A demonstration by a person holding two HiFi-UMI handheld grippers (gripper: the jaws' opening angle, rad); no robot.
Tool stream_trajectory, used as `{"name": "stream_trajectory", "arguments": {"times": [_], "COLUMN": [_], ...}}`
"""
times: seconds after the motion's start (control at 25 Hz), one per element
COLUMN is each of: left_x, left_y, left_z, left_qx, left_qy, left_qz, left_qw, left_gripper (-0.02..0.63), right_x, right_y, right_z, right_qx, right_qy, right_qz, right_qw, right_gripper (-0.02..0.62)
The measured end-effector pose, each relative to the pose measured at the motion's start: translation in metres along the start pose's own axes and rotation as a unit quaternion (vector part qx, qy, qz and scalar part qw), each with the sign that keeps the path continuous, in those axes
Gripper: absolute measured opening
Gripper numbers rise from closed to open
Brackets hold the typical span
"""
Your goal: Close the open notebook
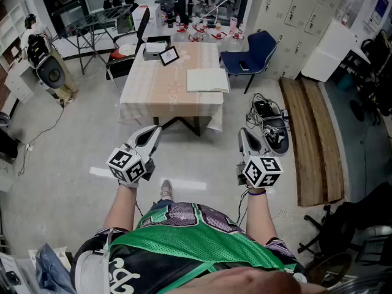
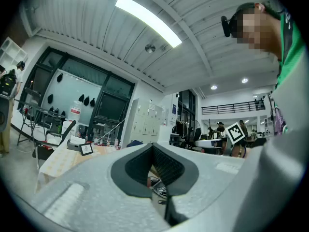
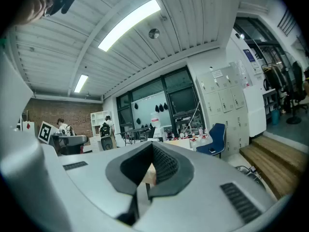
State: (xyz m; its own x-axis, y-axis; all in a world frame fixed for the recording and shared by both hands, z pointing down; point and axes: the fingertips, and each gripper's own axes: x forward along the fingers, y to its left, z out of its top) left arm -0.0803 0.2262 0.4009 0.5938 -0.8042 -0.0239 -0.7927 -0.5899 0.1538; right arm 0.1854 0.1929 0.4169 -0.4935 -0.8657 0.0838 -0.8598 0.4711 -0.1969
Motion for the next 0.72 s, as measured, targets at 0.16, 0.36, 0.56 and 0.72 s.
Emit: {"name": "stream_trajectory", "arguments": {"times": [0.16, 0.36, 0.56, 0.72], "left_x": [-0.002, -0.002, 0.003, 0.005], "left_y": [-0.001, 0.0, -0.001, -0.003], "left_z": [-0.005, -0.009, -0.012, -0.016], "left_qx": [-0.006, -0.004, -0.006, -0.001], "left_qy": [0.0, 0.001, 0.011, 0.019], "left_qz": [0.001, 0.006, 0.006, 0.009], "left_qw": [1.0, 1.0, 0.9999, 0.9998], "left_gripper": [0.012, 0.013, 0.013, 0.013], "right_x": [-0.003, -0.004, -0.006, -0.014], "right_y": [0.002, 0.0, -0.002, -0.003], "right_z": [-0.006, -0.009, -0.008, 0.0], "right_qx": [0.001, 0.0, 0.001, -0.008], "right_qy": [0.001, -0.002, -0.004, -0.026], "right_qz": [0.001, 0.001, 0.003, 0.008], "right_qw": [1.0, 1.0, 1.0, 1.0], "right_gripper": [-0.002, -0.002, -0.003, -0.002]}}
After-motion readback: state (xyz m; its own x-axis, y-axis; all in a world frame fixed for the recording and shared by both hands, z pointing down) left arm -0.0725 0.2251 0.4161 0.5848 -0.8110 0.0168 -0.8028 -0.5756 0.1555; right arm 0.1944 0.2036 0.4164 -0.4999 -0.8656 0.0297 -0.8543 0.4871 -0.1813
